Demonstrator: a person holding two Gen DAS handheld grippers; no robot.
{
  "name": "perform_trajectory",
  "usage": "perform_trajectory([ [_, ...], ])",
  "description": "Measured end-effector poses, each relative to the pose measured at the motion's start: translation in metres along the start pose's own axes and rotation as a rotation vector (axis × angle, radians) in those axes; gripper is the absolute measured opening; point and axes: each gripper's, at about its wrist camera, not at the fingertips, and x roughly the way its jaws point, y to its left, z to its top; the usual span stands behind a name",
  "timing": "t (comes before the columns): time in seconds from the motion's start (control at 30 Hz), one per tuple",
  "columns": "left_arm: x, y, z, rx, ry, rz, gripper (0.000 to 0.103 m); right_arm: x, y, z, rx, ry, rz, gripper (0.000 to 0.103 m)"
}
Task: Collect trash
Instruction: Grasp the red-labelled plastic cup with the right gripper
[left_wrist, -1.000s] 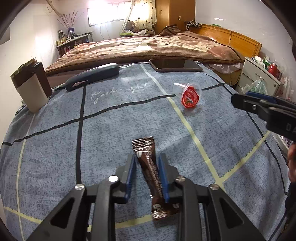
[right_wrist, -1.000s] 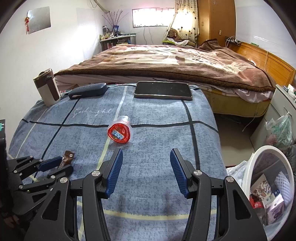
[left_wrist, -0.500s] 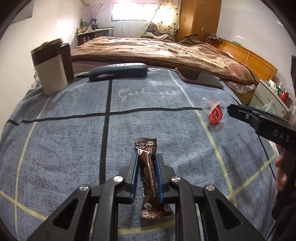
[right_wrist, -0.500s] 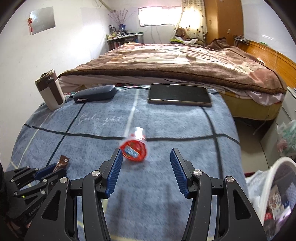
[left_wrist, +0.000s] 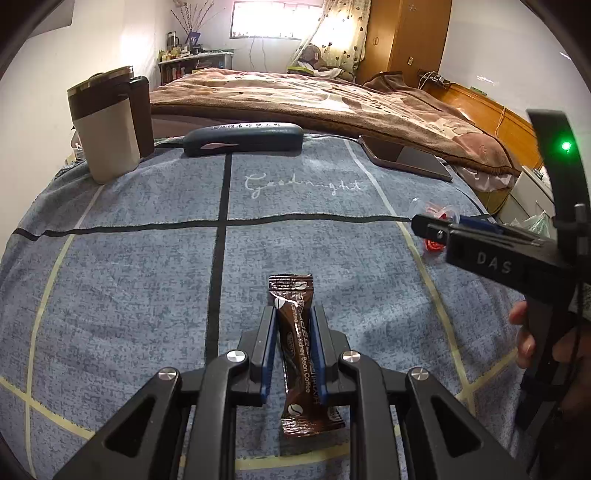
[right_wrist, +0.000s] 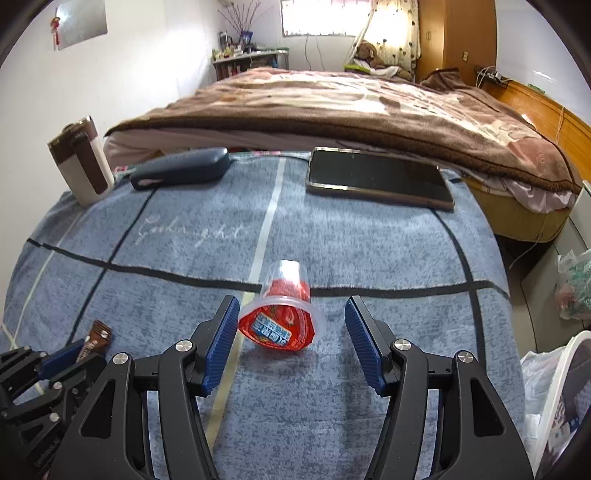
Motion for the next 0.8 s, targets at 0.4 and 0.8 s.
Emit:
perform_trajectory([
  [0.4, 0.001, -0.0013, 0.0004, 0.012, -0.002, 0.015, 0.019, 0.0047, 0.0003, 0.0, 0.011, 0.02, 0.004, 0.048],
  [0.8, -0.0029, -0.0081, -0.0036, 0.024, -0.006, 0.024, 0.019, -0.004, -0.0054, -0.0099, 0.051, 0.013, 0.022, 0.047],
])
